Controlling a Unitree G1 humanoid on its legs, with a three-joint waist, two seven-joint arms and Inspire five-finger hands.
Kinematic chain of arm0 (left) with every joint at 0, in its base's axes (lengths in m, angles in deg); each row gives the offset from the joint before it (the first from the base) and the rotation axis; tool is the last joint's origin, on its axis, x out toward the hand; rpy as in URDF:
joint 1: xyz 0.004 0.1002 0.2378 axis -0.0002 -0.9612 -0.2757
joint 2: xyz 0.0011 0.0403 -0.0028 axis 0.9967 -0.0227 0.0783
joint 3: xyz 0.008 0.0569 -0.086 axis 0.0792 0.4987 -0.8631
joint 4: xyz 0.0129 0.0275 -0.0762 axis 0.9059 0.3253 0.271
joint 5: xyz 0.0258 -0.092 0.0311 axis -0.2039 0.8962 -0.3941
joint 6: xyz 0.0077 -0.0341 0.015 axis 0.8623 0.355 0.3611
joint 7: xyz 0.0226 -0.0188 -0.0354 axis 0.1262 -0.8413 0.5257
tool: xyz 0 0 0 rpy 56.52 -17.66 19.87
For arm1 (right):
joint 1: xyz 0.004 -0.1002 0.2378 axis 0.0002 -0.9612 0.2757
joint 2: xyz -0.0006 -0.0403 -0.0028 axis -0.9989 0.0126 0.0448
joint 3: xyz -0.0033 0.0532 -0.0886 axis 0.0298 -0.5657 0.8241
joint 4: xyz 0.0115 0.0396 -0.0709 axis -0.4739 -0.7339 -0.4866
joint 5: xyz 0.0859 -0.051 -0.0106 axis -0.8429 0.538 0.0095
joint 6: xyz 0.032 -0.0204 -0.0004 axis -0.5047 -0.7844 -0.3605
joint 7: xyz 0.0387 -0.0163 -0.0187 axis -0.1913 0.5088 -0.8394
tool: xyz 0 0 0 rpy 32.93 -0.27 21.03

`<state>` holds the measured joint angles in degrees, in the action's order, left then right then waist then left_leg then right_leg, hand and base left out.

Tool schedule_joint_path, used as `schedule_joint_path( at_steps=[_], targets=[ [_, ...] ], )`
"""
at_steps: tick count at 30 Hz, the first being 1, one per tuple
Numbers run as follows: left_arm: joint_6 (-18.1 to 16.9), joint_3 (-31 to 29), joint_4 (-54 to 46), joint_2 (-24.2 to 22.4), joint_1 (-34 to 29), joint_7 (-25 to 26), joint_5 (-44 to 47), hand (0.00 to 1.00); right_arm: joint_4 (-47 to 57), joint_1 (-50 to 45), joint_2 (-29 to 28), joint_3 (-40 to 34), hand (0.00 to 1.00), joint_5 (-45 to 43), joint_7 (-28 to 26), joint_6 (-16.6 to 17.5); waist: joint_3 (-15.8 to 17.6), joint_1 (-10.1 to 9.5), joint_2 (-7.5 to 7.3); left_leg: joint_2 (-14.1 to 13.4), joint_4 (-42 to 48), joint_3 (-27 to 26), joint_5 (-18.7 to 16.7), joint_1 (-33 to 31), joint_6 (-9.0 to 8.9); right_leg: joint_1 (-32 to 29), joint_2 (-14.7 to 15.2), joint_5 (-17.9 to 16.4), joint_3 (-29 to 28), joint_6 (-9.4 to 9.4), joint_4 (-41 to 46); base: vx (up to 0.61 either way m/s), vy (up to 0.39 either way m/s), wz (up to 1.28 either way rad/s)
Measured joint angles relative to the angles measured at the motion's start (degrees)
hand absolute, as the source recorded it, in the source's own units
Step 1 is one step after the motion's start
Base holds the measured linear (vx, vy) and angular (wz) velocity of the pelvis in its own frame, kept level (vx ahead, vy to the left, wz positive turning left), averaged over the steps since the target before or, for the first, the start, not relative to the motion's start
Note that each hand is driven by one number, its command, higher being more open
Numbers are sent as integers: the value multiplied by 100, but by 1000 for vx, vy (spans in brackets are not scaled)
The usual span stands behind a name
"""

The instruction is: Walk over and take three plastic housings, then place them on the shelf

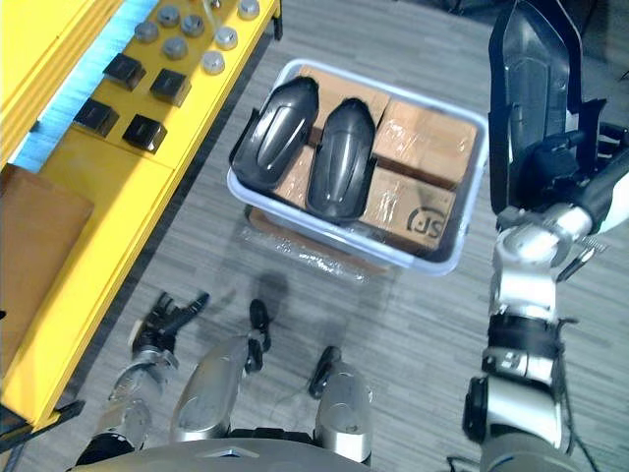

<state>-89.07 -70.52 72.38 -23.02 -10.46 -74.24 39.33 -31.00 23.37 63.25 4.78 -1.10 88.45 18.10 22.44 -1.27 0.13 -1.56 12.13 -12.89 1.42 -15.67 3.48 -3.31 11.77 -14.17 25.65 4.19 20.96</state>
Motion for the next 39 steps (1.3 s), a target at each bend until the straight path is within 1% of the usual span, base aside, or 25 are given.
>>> schedule_joint_path(
  at_steps=[1,2,3,4,5,7,8,9,11,14,15,16,17,18,19,22,26,28,32,34,35,39],
  targets=[
    [-93,-104,-599,-37,-75,176,-66,100,261,-246,-225,-37,0,231,112,83,-80,4,-55,3,-48,5,2,106,-1,209,-52,84,63,29,-254,233,-16,19],
    [-151,-155,-1143,-69,-121,322,-251,100,427,-463,-395,-45,0,440,232,191,-174,4,-77,11,-54,5,-3,182,7,389,-100,179,96,49,-485,123,-2,6],
    [-161,-163,-1271,-77,-122,346,-272,100,451,-496,-435,-45,0,485,245,213,-198,4,-81,12,-61,4,-4,204,8,432,-111,205,103,52,-538,129,11,6],
    [-195,-187,-1946,-148,-119,436,-454,100,602,-634,-618,-41,0,653,276,321,-359,2,-87,47,-134,-2,-9,290,17,592,-149,308,112,99,-799,98,12,2],
    [-295,-177,-2308,-217,-122,460,-579,100,645,-657,-714,-32,0,757,312,428,-427,9,-76,68,-183,-1,-9,349,19,694,-169,371,122,101,-947,123,12,1],
    [-445,-76,-2938,-310,-130,453,-771,100,768,-665,-845,0,0,869,414,583,-467,8,-50,107,-266,-5,-12,510,23,900,-185,463,136,143,-1143,86,7,0],
    [-590,79,-3396,-350,-116,372,-921,100,921,-669,-909,75,0,913,526,739,-587,8,11,124,-355,-15,-14,592,28,970,-195,536,147,152,-1253,72,8,-2],
    [-631,142,-3538,-363,-101,279,-920,100,969,-667,-909,110,0,997,570,806,-624,5,50,129,-382,-16,-10,624,34,1002,-200,563,146,148,-1283,48,6,-1],
    [-673,505,-3898,-367,-108,-258,-890,100,1271,-674,-908,313,0,1325,701,1018,-794,5,165,182,-544,-11,36,752,58,1089,-194,603,150,185,-1353,9,1,2],
    [-601,1062,-4016,-330,-99,-827,-623,100,1515,-638,-907,654,0,1565,753,1158,-913,4,232,218,-803,-28,135,934,59,1159,-192,657,140,180,-1407,-10,5,-4],
    [-459,1362,-4038,-263,-57,-1073,-423,100,1636,-620,-907,882,0,1683,780,1177,-945,3,235,233,-975,-54,212,1043,59,1169,-191,668,110,188,-1406,-46,15,-12],
    [-237,1696,-4035,-177,-15,-1265,-223,100,1732,-614,-907,1156,0,1783,778,1181,-1031,8,228,248,-1142,-75,287,1095,55,1134,-189,669,88,189,-1407,-49,19,-12],
    [-112,1845,-4021,-138,22,-1339,-127,100,1763,-609,-908,1270,0,1837,777,1194,-1038,13,228,254,-1228,-88,333,1149,57,1140,-190,678,75,184,-1407,-61,25,-14],
    [131,2082,-3990,-89,104,-1456,82,100,1770,-602,-910,1449,0,1968,773,1275,-1054,14,230,266,-1383,-114,400,1248,49,1149,-189,682,53,186,-1405,-48,23,-14],
    [295,2237,-3979,-64,136,-1535,242,100,1771,-595,-913,1609,0,1992,760,1348,-1073,34,226,281,-1521,-138,477,1314,60,1142,-186,682,48,186,-1406,-67,32,-13],
    [465,2320,-3967,14,137,-1588,659,100,1770,-594,-1082,1798,0,1989,698,1385,-1110,58,220,294,-1701,-199,550,1417,52,1132,-187,681,-44,185,-1411,-68,38,-11],
    [474,2319,-3946,87,140,-1587,983,100,1770,-595,-1177,2056,0,1981,632,1386,-1162,92,256,301,-1721,-248,552,1417,44,1131,-190,681,-81,185,-1461,-59,31,-7],
    [477,2376,-3945,86,140,-1585,1102,100,1770,-596,-1178,2346,0,1981,587,1399,-1203,133,294,298,-1723,-243,569,1416,33,1133,-195,709,-82,179,-1473,-57,41,0],
    [476,2399,-3945,83,157,-1579,1194,100,1768,-641,-1247,2590,0,1980,488,1547,-1279,144,333,296,-1724,-255,589,1411,32,1132,-203,768,-85,179,-1521,-11,9,0],
    [476,2396,-3945,85,183,-1549,1212,100,1765,-646,-1394,2657,0,1977,481,1570,-1312,146,331,296,-1724,-261,607,1411,54,1127,-204,788,-87,181,-1540,0,0,0],
    [476,2404,-3944,84,224,-1517,1212,100,1735,-664,-1459,2710,0,1977,474,1645,-1333,145,325,299,-1725,-260,624,1409,79,1127,-207,803,-87,184,-1581,0,0,0],
    [474,2397,-3942,87,342,-1468,1274,100,1730,-813,-1586,2945,0,1978,454,1785,-1382,138,282,305,-1725,-258,631,1403,86,1128,-208,814,-88,191,-1614,0,0,0]
  ],
)
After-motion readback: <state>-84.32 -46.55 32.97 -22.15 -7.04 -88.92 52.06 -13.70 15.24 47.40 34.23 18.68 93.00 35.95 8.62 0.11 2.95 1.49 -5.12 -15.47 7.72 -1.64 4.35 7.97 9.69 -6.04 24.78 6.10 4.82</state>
